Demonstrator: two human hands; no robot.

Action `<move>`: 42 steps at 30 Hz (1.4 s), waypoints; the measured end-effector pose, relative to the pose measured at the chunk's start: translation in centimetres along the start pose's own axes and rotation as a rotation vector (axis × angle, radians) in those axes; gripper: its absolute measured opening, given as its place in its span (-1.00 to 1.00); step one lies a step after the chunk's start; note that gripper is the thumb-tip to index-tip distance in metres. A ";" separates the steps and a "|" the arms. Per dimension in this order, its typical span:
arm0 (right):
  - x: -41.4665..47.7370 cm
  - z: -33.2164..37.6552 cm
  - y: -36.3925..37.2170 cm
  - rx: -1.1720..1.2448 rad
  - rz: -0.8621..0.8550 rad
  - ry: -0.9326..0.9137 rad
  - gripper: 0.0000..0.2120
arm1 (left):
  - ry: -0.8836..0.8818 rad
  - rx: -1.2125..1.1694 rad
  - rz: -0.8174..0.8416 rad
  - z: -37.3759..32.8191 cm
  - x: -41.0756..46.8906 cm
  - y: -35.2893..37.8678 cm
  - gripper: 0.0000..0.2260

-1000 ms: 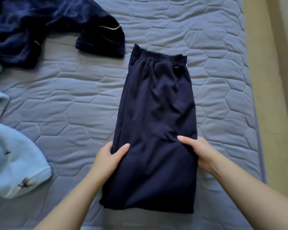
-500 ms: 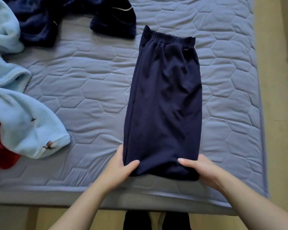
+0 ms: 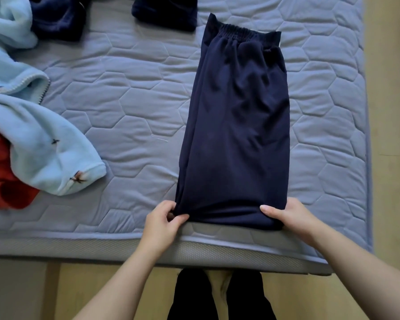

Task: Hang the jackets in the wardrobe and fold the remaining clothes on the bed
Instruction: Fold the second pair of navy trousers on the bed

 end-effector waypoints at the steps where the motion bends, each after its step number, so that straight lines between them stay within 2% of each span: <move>1: 0.1 -0.2 0.0 -0.003 -0.004 0.004 -0.86 | -0.043 -0.038 0.065 0.1 0.4 -0.4 -0.91; 4: 0.0 -0.7 0.0 0.009 0.042 0.035 -0.78 | -0.092 -0.110 0.243 0.4 0.5 -1.6 -0.91; 8: -0.7 -1.4 -0.4 0.141 0.081 0.045 -0.81 | -0.076 -0.094 0.321 0.7 -0.4 -2.6 -0.96; 10: -0.5 -1.5 -0.2 0.123 0.049 0.039 -0.85 | -0.071 -0.111 0.237 0.5 -0.3 -2.4 -0.97; 12: 0.1 -1.7 0.0 0.106 0.012 0.042 -0.87 | -0.094 -0.159 0.052 0.4 0.2 -2.3 -0.90; 14: 0.6 -1.6 0.1 0.088 0.001 0.070 -0.87 | -0.080 -0.124 -0.090 0.0 0.8 -2.3 -0.87; 16: 1.0 -1.4 -0.1 0.047 -0.005 0.104 -0.84 | -0.031 -0.043 -0.154 -0.9 1.6 -2.3 -0.88; 18: 1.2 -1.0 -0.3 0.007 -0.056 0.082 -0.81 | -0.025 -0.022 -0.104 -1.9 2.3 -2.1 -0.84; 21: 1.3 -0.1 0.0 -0.188 -0.303 -0.057 -0.88 | -0.110 -0.003 0.112 -2.6 3.1 -1.7 -0.67; 23: 1.3 -0.1 0.7 -0.249 -0.432 -0.111 -0.89 | -0.156 -0.031 0.209 -2.4 3.3 -1.5 -0.76; 25: 1.4 -0.4 1.3 -0.171 -0.468 -0.134 -0.90 | -0.164 -0.039 0.224 -2.1 3.2 -1.2 -0.85; 28: 1.4 -0.9 1.4 -0.025 -0.422 -0.079 -0.89 | -0.164 -0.001 0.150 -2.1 2.8 -0.8 -0.86; 30: 1.0 -1.4 1.3 -0.018 -0.377 -0.011 -0.79 | -0.170 -0.018 0.131 -2.2 2.4 -0.6 -0.91; 35: -1.1 -1.6 1.9 0.027 -0.347 0.006 -0.71 | -0.236 -0.170 0.162 -2.6 0.4 -0.5 -0.96; 37: -2.4 -2.1 2.5 0.031 -0.325 0.040 -0.71 | -0.273 -0.127 0.183 -2.5 -1.0 -0.2 -0.96; 39: -4.2 -3.2 3.3 0.038 -0.292 0.088 -0.70 | -0.305 -0.055 0.202 -2.2 -2.9 0.2 -0.93; 42: -7.3 -4.4 4.2 0.077 -0.246 0.142 -0.63 | -0.373 -0.053 0.202 -2.8 -6.1 0.6 -0.77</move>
Point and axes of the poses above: each hand's wrist, its own x-axis towards the middle knuckle, its own y-axis out of the palm, z = x × y, the point moved 1 cm from there along x, towards the middle knuckle, and after that the axes turned 15 degrees about z, right-handed, at the moved point
